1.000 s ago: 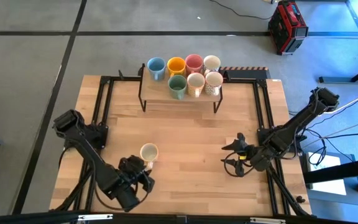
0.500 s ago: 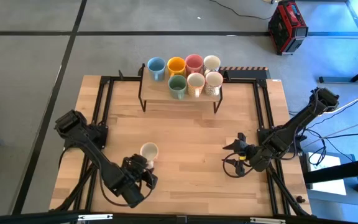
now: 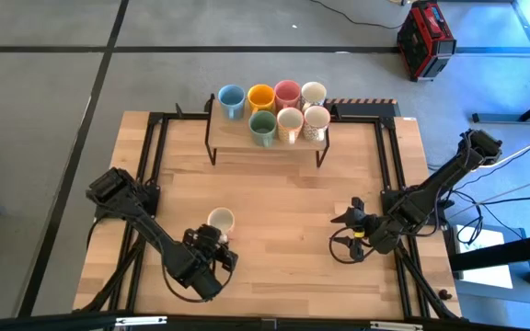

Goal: Place coffee mugs
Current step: Put the orange patterned mug on the shelf

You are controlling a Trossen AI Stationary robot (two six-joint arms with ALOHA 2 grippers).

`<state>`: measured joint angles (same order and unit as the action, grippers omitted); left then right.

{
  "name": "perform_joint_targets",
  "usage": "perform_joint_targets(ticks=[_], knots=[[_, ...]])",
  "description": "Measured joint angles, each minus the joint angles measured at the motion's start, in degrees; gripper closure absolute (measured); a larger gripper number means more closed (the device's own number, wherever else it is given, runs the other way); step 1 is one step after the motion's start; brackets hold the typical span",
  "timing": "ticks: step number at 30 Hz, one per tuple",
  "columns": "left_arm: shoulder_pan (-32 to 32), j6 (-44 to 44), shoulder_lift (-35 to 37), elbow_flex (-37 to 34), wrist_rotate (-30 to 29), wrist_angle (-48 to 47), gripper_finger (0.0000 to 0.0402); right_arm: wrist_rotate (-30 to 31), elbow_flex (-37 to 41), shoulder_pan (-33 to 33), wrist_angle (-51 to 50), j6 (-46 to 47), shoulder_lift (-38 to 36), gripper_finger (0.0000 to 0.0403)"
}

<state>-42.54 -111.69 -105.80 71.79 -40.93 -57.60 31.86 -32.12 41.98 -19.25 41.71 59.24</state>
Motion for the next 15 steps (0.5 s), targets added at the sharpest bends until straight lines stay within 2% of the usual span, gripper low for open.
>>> perform_joint_targets(ticks=[9, 15], knots=[[-2.4, -2.1, 0.0, 0.0, 0.3, -8.3, 0.0242, 0.0, 0.0, 0.0, -0.4, 0.0, 0.0, 0.0149], [-4.5, -2.1, 0.0, 0.0, 2.6, -11.4, 0.0242, 0.0, 0.0, 0.0, -0.4, 0.0, 0.0, 0.0149]])
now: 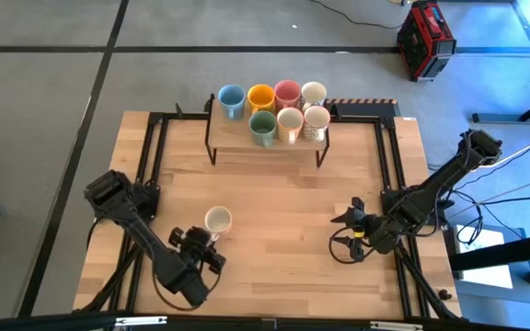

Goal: Place coffee mugs
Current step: Put the orange patterned mug on the shelf

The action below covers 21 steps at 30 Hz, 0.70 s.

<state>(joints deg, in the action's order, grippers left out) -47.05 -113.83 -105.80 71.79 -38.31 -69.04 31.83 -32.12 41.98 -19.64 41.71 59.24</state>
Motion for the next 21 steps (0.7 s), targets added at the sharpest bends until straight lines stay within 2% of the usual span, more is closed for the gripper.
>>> perform_joint_targets(ticks=[9, 14, 21], knots=[[-4.5, -1.4, 0.0, 0.0, -8.0, 3.2, 0.0242, 0.2, 0.0, 0.0, 0.0, 0.0, 0.0, 0.0149], [-4.0, -1.3, 0.0, -1.4, -9.0, 3.4, 0.0242, 1.1, 0.0, 0.0, 0.0, -0.1, 0.0, 0.0149], [-2.1, -0.7, 0.1, -5.3, -12.5, 10.2, 0.0242, 1.1, 0.0, 0.0, 0.0, 0.0, 0.0, 0.0149]])
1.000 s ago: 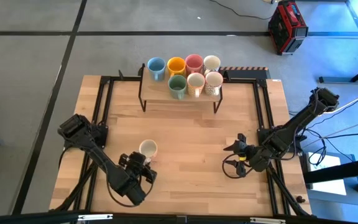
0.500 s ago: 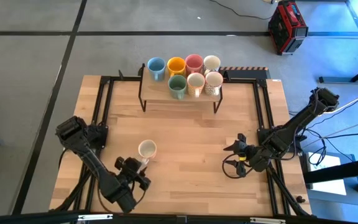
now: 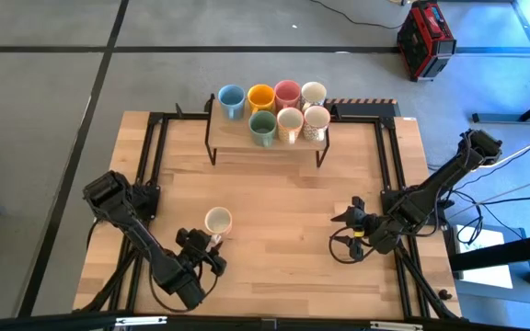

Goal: Place coffee mugs
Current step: Put the orange patterned mug on the shelf

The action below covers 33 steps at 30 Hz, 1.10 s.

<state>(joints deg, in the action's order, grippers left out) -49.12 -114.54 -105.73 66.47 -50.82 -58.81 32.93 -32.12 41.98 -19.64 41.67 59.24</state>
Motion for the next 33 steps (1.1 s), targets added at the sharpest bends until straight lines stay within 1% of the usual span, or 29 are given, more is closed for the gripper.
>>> perform_joint_targets(ticks=[6, 9, 11, 17, 29, 33], knots=[[1.5, 1.1, 0.0, -1.3, -0.8, 0.1, 0.0242, -0.4, 0.0, 0.0, 0.0, 0.0, 0.0, 0.0149], [2.2, 1.2, 0.0, -1.7, -0.6, -0.1, 0.0252, -0.6, 0.0, 0.0, 0.0, 0.0, 0.0, 0.0149], [2.4, 2.3, 0.0, -1.7, -0.5, 0.0, 0.0267, -0.6, 0.0, 0.0, 0.0, 0.0, 0.0, 0.0149], [2.4, 4.2, 0.0, -1.7, 0.6, 0.1, 0.0339, -0.5, 0.0, 0.0, 0.0, 0.0, 0.0, 0.0149], [2.3, 5.2, 0.0, -1.7, 0.8, 0.0, 0.034, -0.5, 0.0, 0.0, 0.0, 0.0, 0.0, 0.0149], [2.3, 5.9, 0.8, -0.8, 1.6, -0.4, 0.034, -0.5, 0.0, 0.0, 0.0, 0.0, 0.0, 0.0149]])
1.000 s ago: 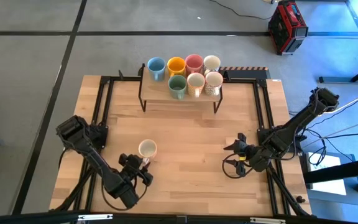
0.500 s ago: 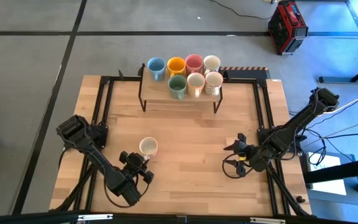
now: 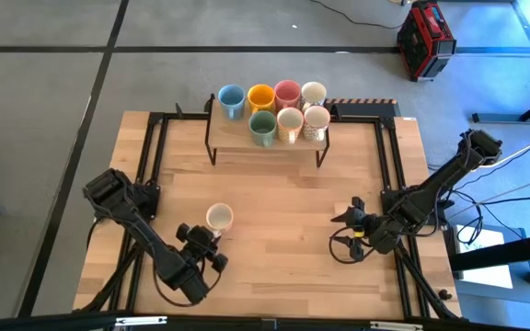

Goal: Place coffee mugs
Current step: Put the orange patterned mug on the shelf

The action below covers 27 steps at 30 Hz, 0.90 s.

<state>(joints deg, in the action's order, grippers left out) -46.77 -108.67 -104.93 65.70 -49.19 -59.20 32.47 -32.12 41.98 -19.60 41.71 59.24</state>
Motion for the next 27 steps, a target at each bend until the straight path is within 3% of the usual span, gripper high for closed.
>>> perform_joint_targets(ticks=[14, 27], knots=[[-0.2, 2.8, 0.6, 3.7, 0.6, -1.8, 0.034, 0.0, 0.0, 0.0, 0.0, 0.0, 0.0, 0.0149], [-0.2, 2.9, 0.6, 7.1, -3.9, -4.9, 0.0341, 0.0, 0.0, 0.0, 0.0, 0.0, 0.0, 0.0149]])
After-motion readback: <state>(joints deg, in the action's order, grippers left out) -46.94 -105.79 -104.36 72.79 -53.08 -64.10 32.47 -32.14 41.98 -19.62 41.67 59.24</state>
